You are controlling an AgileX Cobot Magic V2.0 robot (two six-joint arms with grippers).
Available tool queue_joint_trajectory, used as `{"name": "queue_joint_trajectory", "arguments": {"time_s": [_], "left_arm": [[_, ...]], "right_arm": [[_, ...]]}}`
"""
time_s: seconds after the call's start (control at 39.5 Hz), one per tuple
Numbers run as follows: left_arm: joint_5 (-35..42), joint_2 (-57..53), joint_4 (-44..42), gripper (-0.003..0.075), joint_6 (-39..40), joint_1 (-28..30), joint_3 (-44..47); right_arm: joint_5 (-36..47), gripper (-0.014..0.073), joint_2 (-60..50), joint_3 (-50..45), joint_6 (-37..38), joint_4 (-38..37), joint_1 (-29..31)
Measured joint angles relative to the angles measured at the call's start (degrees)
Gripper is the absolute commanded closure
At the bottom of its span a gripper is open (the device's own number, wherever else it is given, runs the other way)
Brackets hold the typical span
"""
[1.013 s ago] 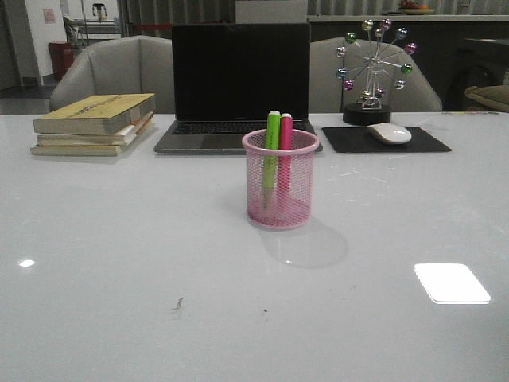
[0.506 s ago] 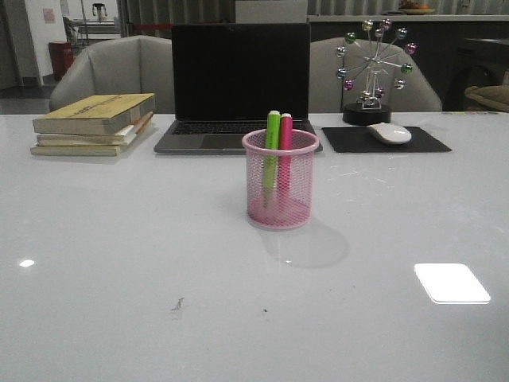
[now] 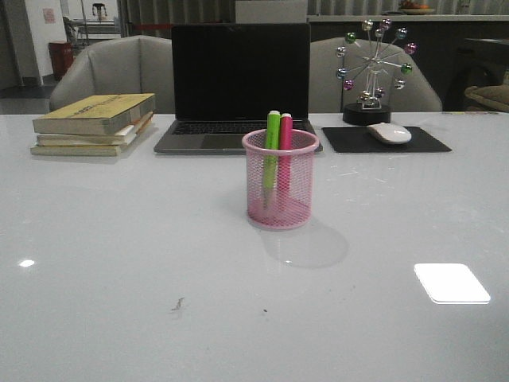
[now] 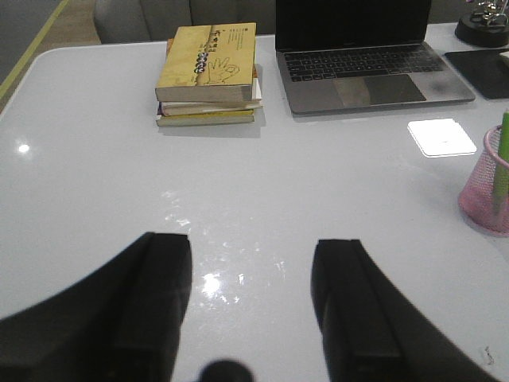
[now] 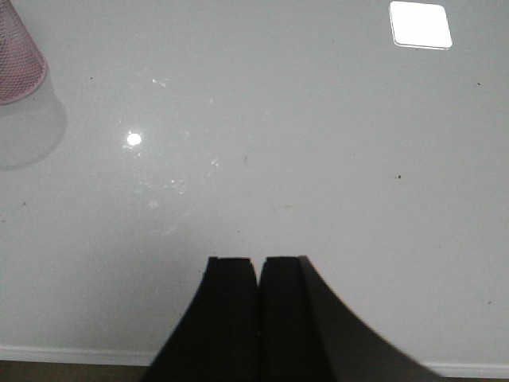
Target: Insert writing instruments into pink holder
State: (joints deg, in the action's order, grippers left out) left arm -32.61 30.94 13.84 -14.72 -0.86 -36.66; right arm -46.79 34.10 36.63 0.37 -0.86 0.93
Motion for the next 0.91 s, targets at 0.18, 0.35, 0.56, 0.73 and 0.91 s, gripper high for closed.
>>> {"name": "queue_joint_trajectory", "arguments": {"time_s": [0.18, 0.35, 0.56, 0.73, 0.91], "left_arm": [[0.0, 0.0, 0.0, 0.0316, 0.0, 0.0, 0.0], [0.0, 0.0, 0.0, 0.0316, 0.0, 0.0, 0.0], [0.1, 0.0, 0.0, 0.0316, 0.1, 0.0, 0.0], [0.1, 0.0, 0.0, 0.0316, 0.1, 0.0, 0.0], [0.1, 0.0, 0.0, 0.0316, 0.1, 0.0, 0.0]], "right_arm": [[-0.1, 0.0572, 0.0, 0.0, 0.0, 0.1, 0.0], [-0.1, 0.0572, 0.0, 0.0, 0.0, 0.1, 0.0], [0.6, 0.0572, -1.9, 0.0, 0.0, 1.7, 0.0], [4.1, 0.0573, -9.8, -0.9, 0.0, 2.1, 0.0], [8.2, 0.0573, -20.0, -3.4, 0.0, 2.2, 0.0]]}}
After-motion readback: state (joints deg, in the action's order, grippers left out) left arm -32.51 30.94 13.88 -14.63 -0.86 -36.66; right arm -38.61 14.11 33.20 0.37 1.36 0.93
